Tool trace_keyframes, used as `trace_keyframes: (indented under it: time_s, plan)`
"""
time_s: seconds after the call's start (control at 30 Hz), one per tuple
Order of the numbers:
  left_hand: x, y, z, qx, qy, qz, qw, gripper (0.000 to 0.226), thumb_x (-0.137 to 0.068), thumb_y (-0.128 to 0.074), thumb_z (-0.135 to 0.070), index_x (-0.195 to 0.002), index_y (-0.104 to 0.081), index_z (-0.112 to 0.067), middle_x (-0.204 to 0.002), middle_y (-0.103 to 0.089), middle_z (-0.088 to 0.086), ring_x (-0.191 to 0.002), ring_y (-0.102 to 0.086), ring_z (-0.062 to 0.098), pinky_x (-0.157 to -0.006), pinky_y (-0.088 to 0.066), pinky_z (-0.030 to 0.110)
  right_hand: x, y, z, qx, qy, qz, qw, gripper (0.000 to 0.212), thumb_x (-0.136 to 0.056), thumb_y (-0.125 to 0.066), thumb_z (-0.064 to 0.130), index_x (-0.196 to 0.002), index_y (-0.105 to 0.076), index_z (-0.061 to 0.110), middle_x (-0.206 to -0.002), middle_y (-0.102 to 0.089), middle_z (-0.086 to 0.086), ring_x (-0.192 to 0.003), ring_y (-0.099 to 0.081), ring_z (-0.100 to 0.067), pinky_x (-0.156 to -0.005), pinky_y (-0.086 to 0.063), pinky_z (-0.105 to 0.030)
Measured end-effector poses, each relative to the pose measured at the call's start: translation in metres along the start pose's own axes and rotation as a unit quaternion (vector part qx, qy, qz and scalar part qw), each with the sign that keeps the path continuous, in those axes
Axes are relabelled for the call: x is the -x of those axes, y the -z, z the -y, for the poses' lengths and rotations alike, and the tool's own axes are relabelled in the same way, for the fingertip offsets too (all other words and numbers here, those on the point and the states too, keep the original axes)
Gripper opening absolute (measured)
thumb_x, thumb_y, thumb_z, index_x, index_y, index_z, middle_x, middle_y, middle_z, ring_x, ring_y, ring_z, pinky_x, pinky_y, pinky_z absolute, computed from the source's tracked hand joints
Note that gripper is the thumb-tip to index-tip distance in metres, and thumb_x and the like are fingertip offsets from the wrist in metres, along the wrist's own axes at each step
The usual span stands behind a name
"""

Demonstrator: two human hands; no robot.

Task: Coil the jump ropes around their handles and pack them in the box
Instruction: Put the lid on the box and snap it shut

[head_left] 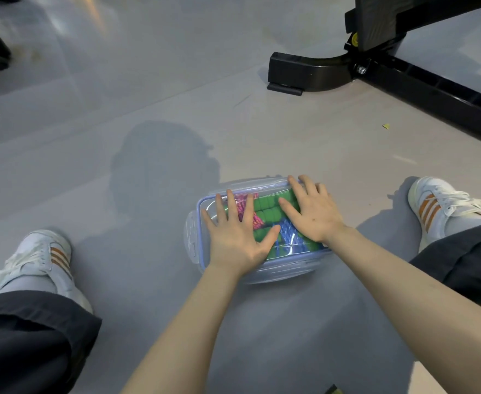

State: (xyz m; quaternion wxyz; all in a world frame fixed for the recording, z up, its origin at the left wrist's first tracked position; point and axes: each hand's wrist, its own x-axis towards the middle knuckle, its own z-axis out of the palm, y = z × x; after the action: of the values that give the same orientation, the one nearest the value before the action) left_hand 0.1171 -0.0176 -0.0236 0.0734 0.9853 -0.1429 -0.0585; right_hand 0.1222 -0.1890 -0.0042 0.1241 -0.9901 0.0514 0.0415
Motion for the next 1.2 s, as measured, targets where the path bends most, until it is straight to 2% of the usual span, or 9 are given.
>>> trace_keyframes:
  time_s: [0.17, 0.33, 0.43, 0.5, 0.6, 0.73, 0.9, 1.07, 1.2]
  plan:
    - [0.007, -0.001, 0.003, -0.019, -0.016, -0.031, 0.999, 0.096, -0.072, 0.000, -0.075, -0.153, -0.016, -0.025, -0.159, -0.004, 0.016, -0.146, -0.002, 0.032, -0.111, 0.007, 0.057, 0.014, -0.008, 0.005, 0.031, -0.022, -0.012, 0.999, 0.063, -0.096, -0.023, 0.052, -0.150, -0.009, 0.024, -0.157, -0.012, -0.005, -0.139, -0.017, -0.029, -0.113, -0.014, -0.044]
    - [0.021, -0.015, 0.010, 0.063, -0.148, -0.207, 0.965, 0.054, -0.095, -0.046, -0.044, -0.116, -0.065, 0.001, -0.124, -0.060, 0.022, -0.121, -0.054, 0.036, -0.099, -0.037, 0.062, 0.008, -0.009, 0.005, 0.055, -0.012, 0.004, 0.998, 0.064, -0.095, -0.011, 0.056, -0.150, 0.000, 0.026, -0.159, 0.001, -0.005, -0.145, 0.006, -0.027, -0.116, 0.006, -0.048]
    - [0.028, -0.021, 0.012, 0.048, -0.160, -0.149, 0.975, 0.078, -0.096, -0.026, -0.061, -0.132, -0.053, 0.002, -0.141, -0.047, 0.020, -0.134, -0.040, 0.036, -0.109, -0.027, 0.059, 0.014, -0.011, 0.005, 0.073, 0.004, -0.054, 0.996, 0.069, -0.090, -0.013, 0.052, -0.148, -0.025, 0.015, -0.154, -0.019, -0.017, -0.140, -0.017, -0.037, -0.115, -0.004, -0.047]
    - [0.029, -0.019, 0.012, 0.045, -0.164, -0.106, 0.980, 0.083, -0.095, -0.020, -0.064, -0.133, -0.052, 0.002, -0.142, -0.046, 0.021, -0.134, -0.039, 0.037, -0.108, -0.027, 0.061, 0.018, -0.006, 0.006, 0.082, 0.084, -0.105, 0.988, 0.058, -0.092, -0.027, 0.044, -0.126, -0.055, 0.005, -0.126, -0.051, -0.024, -0.110, -0.050, -0.042, -0.098, -0.026, -0.044]
    - [0.028, -0.014, 0.007, 0.037, -0.161, -0.087, 0.983, 0.086, -0.094, -0.015, -0.066, -0.134, -0.051, 0.002, -0.143, -0.045, 0.021, -0.135, -0.038, 0.036, -0.108, -0.027, 0.062, 0.041, -0.008, 0.000, 0.092, 0.225, -0.093, 0.966, 0.046, -0.092, -0.036, 0.038, -0.111, -0.063, 0.006, -0.104, -0.060, -0.016, -0.091, -0.056, -0.036, -0.081, -0.031, -0.037]
    - [0.030, -0.005, 0.017, 0.050, -0.175, -0.060, 0.982, 0.090, -0.085, -0.013, -0.071, -0.143, -0.037, -0.007, -0.157, -0.019, 0.014, -0.147, -0.005, 0.025, -0.117, 0.006, 0.048, 0.068, -0.011, -0.013, 0.109, 0.250, -0.002, 0.962, 0.067, -0.096, -0.020, 0.055, -0.141, -0.040, 0.010, -0.145, -0.040, -0.017, -0.132, -0.031, -0.031, -0.111, -0.011, -0.034]
    - [0.036, -0.006, 0.048, -0.020, -0.285, -0.061, 0.956, 0.088, -0.091, -0.020, -0.073, -0.143, -0.041, -0.005, -0.149, -0.035, 0.021, -0.142, -0.020, 0.029, -0.111, -0.016, 0.056, 0.063, -0.001, -0.023, 0.154, 0.277, 0.083, 0.945, 0.079, -0.085, -0.014, 0.070, -0.143, 0.017, 0.027, -0.151, 0.024, -0.001, -0.141, 0.017, -0.015, -0.112, 0.018, -0.028]
    - [0.031, -0.009, 0.050, -0.073, -0.294, -0.064, 0.951, 0.089, -0.084, -0.034, -0.071, -0.140, -0.042, -0.003, -0.140, -0.045, 0.026, -0.133, -0.039, 0.037, -0.100, -0.037, 0.061, 0.054, -0.003, -0.028, 0.215, 0.288, 0.059, 0.931, 0.077, -0.090, -0.012, 0.068, -0.145, -0.025, 0.017, -0.147, -0.037, -0.015, -0.128, -0.046, -0.033, -0.105, -0.035, -0.044]
    - [0.030, -0.017, 0.049, -0.078, -0.293, -0.086, 0.949, 0.081, -0.084, -0.039, -0.065, -0.136, -0.050, -0.004, -0.138, -0.048, 0.023, -0.130, -0.045, 0.037, -0.098, -0.040, 0.061, 0.053, -0.012, -0.032, 0.196, 0.301, 0.022, 0.933, 0.072, -0.091, -0.012, 0.065, -0.143, -0.032, 0.019, -0.144, -0.043, -0.014, -0.125, -0.045, -0.031, -0.103, -0.039, -0.041]
